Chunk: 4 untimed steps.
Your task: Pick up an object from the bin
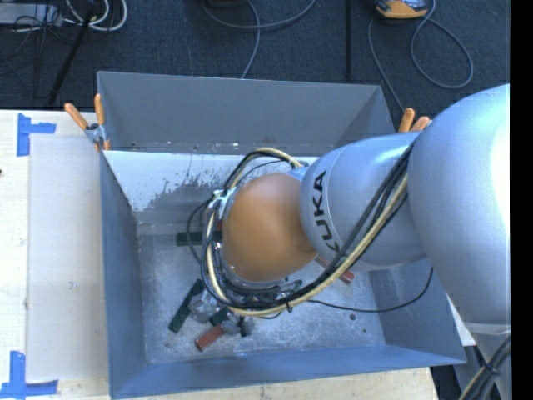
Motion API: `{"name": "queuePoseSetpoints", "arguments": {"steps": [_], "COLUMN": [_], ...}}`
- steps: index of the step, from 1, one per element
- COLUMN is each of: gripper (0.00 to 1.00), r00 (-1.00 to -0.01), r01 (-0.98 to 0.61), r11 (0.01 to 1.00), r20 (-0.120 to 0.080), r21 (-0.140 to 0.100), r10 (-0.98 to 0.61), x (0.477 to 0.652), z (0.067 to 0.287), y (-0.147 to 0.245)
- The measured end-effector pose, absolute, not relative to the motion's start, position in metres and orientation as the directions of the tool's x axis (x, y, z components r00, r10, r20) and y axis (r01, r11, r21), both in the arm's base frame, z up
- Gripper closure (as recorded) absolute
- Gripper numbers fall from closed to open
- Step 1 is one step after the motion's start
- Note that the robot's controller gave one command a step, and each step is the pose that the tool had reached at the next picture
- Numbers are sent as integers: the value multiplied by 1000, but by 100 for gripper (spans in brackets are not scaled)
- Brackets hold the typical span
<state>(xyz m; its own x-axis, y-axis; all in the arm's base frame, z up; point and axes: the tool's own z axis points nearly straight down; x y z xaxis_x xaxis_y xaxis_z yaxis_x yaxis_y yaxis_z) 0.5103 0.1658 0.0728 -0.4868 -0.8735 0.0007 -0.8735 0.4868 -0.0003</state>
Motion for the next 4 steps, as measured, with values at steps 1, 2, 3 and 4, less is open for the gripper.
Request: {"name": "queuePoseSetpoints", "arguments": {"steps": [1, 2, 3, 4], "gripper": [0, 100, 0, 100], "r00": [-487, -488, -488, -489], "r01": [-874, -873, -873, -872], "r11": [487, 488, 488, 489], "r20": [-3, 0, -1, -1], "r21": [0, -1, 1, 1], "r10": [-874, -873, -873, -872], "x": [510, 511, 509, 509], "z": [70, 73, 70, 70], "y": [166, 165, 166, 165]}}
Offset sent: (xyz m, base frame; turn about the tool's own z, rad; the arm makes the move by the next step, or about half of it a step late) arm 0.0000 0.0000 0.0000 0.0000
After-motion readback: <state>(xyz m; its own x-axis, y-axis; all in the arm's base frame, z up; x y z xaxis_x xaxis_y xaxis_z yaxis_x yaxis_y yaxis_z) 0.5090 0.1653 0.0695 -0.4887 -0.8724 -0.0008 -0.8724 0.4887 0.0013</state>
